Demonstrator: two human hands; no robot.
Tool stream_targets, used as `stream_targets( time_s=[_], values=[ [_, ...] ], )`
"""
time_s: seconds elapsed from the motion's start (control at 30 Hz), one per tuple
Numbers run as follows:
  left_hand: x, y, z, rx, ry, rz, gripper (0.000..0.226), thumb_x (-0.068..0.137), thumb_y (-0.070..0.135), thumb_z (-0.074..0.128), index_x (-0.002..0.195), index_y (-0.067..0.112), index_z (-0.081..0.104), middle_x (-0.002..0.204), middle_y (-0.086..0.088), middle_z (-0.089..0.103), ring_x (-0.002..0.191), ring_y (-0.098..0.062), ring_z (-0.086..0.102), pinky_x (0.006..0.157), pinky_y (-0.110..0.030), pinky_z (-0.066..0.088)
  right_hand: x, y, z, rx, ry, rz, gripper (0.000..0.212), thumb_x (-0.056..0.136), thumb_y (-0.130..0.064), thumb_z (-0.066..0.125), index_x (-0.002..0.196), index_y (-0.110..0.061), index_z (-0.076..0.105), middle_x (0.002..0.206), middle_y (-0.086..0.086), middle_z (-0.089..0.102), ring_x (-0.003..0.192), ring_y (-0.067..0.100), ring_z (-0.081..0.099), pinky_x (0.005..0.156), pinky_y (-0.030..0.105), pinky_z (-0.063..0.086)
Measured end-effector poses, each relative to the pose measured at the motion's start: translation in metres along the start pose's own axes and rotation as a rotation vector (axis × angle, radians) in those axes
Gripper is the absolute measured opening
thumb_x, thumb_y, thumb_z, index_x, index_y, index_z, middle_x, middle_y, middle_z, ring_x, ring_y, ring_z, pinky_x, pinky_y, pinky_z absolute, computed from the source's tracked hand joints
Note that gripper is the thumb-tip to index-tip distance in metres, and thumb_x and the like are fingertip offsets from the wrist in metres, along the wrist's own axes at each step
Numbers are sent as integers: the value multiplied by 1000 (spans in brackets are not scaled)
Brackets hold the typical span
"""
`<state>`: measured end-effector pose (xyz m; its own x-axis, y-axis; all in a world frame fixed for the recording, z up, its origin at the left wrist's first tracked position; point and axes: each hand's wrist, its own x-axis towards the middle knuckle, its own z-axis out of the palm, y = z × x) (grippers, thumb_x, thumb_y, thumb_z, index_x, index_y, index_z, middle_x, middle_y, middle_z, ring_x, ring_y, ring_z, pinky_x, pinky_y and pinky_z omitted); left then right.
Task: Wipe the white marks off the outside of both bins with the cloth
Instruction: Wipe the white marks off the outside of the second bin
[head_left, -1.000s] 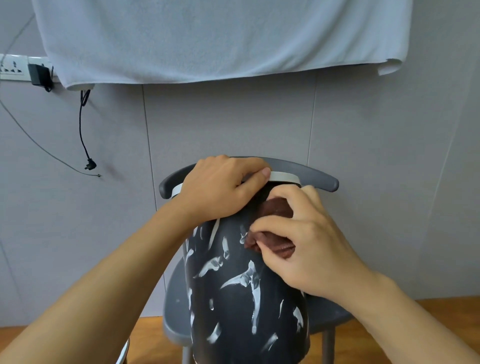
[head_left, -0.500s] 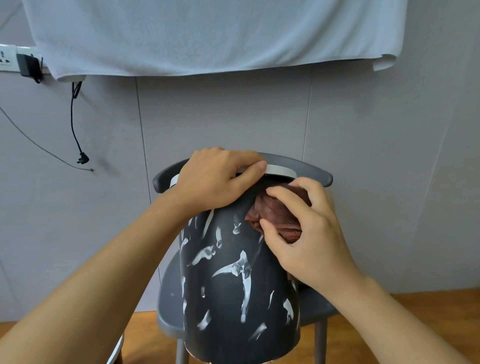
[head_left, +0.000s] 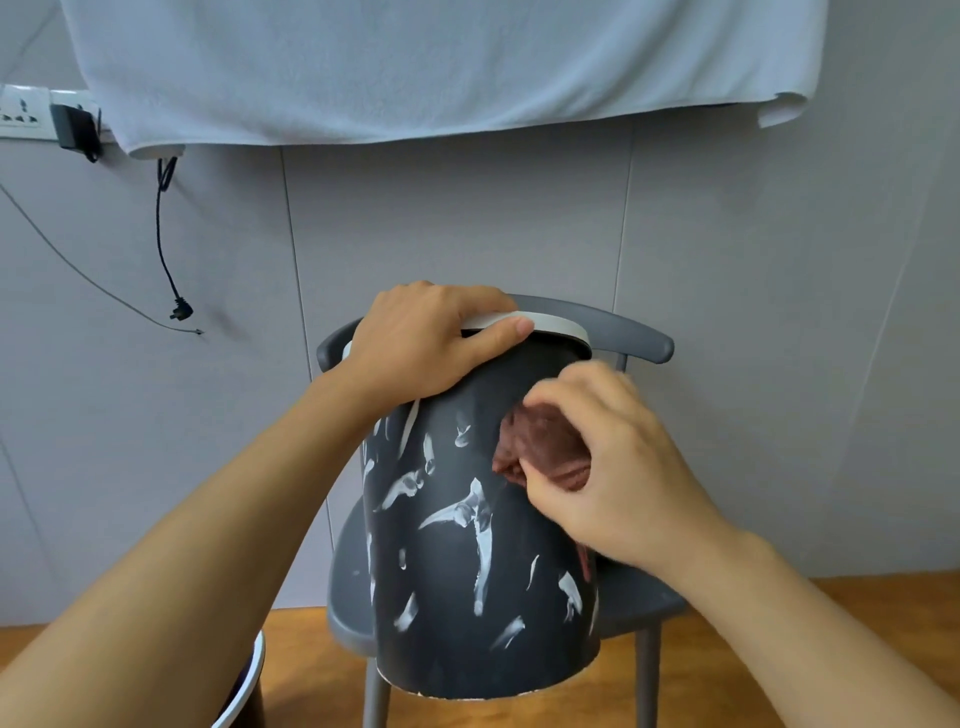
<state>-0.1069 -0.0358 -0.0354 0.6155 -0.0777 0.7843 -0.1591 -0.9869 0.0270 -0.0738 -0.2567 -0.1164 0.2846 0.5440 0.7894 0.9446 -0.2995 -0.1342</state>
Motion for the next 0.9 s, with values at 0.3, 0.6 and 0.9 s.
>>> stream_targets(
  time_s=[0.3, 0.6, 0.9],
  values=[
    [-2, -4, 0, -9, 19, -7, 41, 93, 74, 39, 107, 46, 65, 83, 17, 71, 76, -15, 63, 68, -37, 52, 3, 5, -2, 68, 92, 92, 56, 79, -33, 87, 130, -29, 62, 124, -9, 46, 112, 9, 51, 94, 10, 44],
    [1, -5, 3, 14, 27, -5, 44, 93, 74, 39, 106, 42, 67, 85, 13, 72, 80, -19, 64, 67, -36, 50, -11, 1, 8, 54, 29, 60, 54, 80, -31, 86, 127, -23, 61, 120, -4, 44, 105, 16, 54, 83, 23, 55],
    [-2, -17, 3, -30, 55, -60, 36, 93, 72, 43, 107, 47, 65, 69, 30, 58, 69, -6, 51, 64, -30, 42, -17, -5, 4, 66, -69, 25, 45, 81, -42, 81, 121, -31, 63, 114, -12, 45, 100, 8, 53, 78, 14, 49]
  ],
)
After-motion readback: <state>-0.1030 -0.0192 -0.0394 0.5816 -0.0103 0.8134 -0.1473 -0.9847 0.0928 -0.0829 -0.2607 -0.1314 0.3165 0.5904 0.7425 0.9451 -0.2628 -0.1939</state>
